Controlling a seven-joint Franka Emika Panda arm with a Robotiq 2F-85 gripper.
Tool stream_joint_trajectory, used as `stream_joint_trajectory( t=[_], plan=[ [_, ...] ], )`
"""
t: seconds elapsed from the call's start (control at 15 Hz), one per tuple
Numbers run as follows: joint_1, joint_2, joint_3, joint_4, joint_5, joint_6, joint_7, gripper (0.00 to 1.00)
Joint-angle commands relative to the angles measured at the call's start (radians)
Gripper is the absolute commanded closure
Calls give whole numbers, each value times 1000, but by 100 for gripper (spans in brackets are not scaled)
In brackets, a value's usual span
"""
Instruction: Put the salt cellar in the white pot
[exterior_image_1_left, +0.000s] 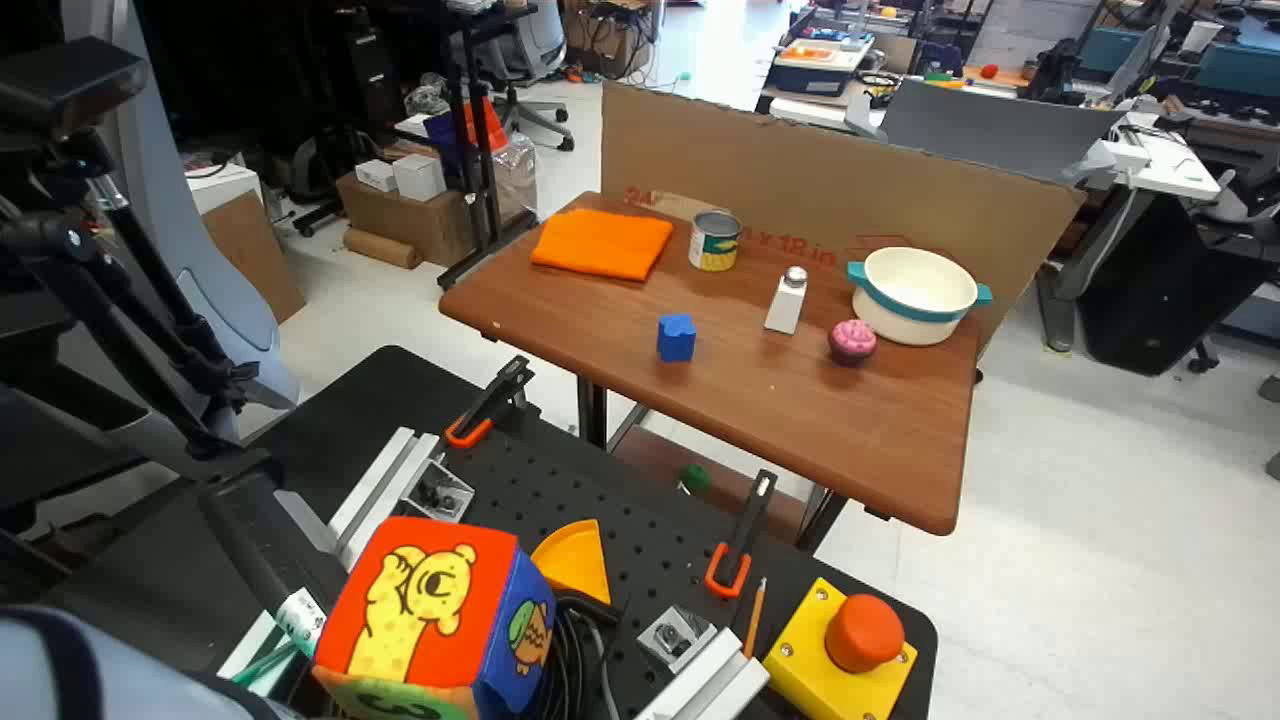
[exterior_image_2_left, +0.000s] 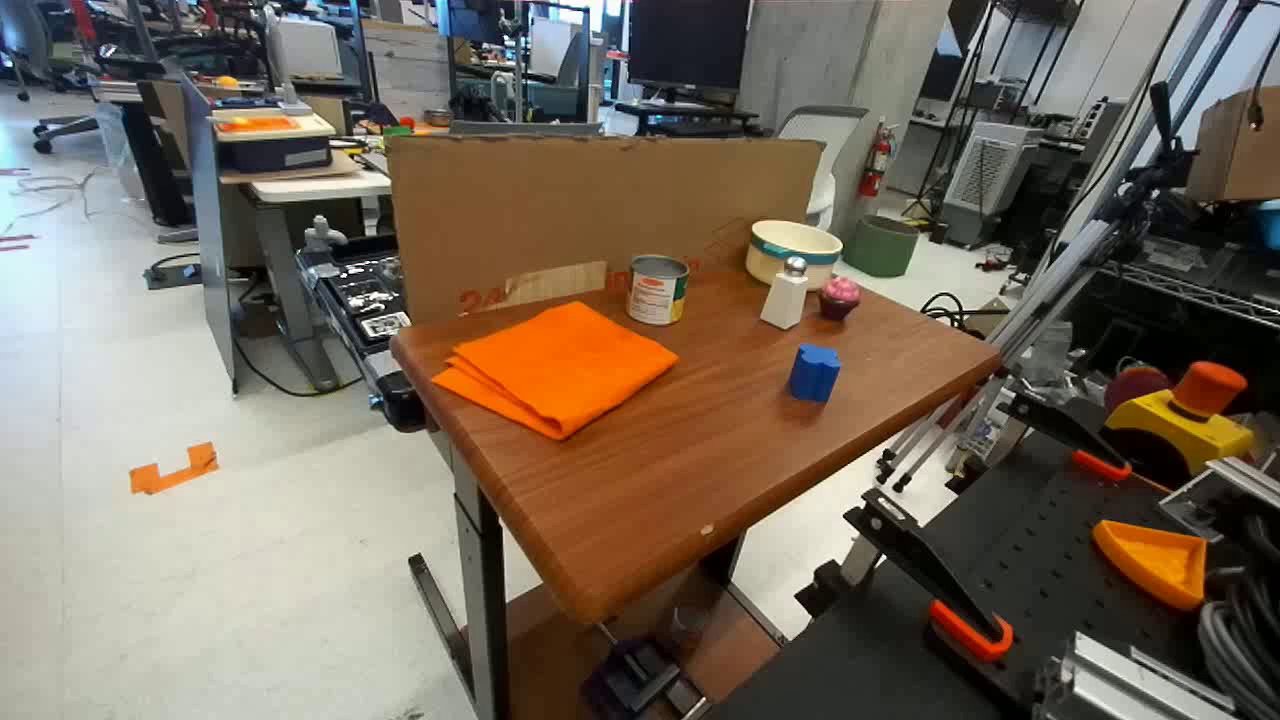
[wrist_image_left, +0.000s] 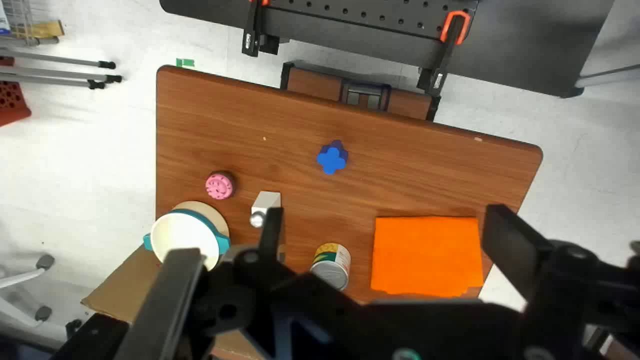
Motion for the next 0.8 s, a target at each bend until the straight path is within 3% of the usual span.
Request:
stream_joint_trajectory(
  t=[0.0, 0.47, 0.73],
  plan=[
    [17, 2, -13, 4, -9, -4, 8, 0],
    [17, 2, -13, 5, -9, -4, 8, 0],
    [-4, 90, -35, 76, -20, -18, -7, 0]
  ],
)
